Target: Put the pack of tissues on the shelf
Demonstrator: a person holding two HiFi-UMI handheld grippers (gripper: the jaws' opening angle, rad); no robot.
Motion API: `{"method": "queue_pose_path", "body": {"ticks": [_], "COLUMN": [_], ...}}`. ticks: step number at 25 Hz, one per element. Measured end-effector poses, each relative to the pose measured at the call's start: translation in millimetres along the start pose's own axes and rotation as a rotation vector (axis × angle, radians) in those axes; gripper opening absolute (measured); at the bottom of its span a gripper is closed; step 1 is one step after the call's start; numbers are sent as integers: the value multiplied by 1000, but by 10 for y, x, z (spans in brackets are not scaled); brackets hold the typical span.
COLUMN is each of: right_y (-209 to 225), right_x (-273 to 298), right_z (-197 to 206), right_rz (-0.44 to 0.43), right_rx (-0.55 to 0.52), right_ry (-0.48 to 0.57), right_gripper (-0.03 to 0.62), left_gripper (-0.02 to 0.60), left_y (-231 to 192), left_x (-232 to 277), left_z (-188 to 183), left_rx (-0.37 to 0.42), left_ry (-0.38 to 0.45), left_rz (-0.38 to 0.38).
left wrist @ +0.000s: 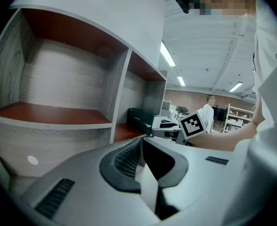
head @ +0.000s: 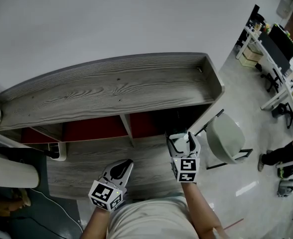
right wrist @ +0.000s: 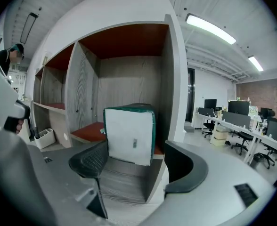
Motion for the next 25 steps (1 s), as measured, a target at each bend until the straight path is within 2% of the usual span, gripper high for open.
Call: {"method": "queue_pose_path", "body": {"ticks": [4, 11, 16, 19, 22, 25], "right_y": [4, -2, 114, 194, 275, 371], "right_x": [-30, -180, -365, -490, -608, -716], "right_z": [-7, 12, 15, 1, -4, -4], "right_rz": [-5, -99, -142, -166, -190, -215], "right_rx": [5, 34, 39, 29, 11, -9], "right_ry": [4, 33, 40, 49, 54, 53], "right_gripper": [388, 361, 231, 174, 128, 110], "left_gripper": [31, 31, 31, 31, 31, 31], "left_y": [45, 164, 307, 401, 498, 601], "left_x": [19, 128, 279, 381, 489, 599], "left_z": [-23, -84, -173, -226, -278, -327], "left_rx": [-5, -4, 3, 7, 10, 15], "left_ry": [6, 13, 19, 23, 29, 34], "left_rz": [0, 5, 19, 26, 35, 44]}}
Point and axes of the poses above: the fingertips, and each gripper's own axes: x forward along the fingers, y to its right, z out of its underside, the point moved 7 cm from there along -x, backward along the fingers, and after that the axes turned 12 degrees about -y, right-handed, at the moved point
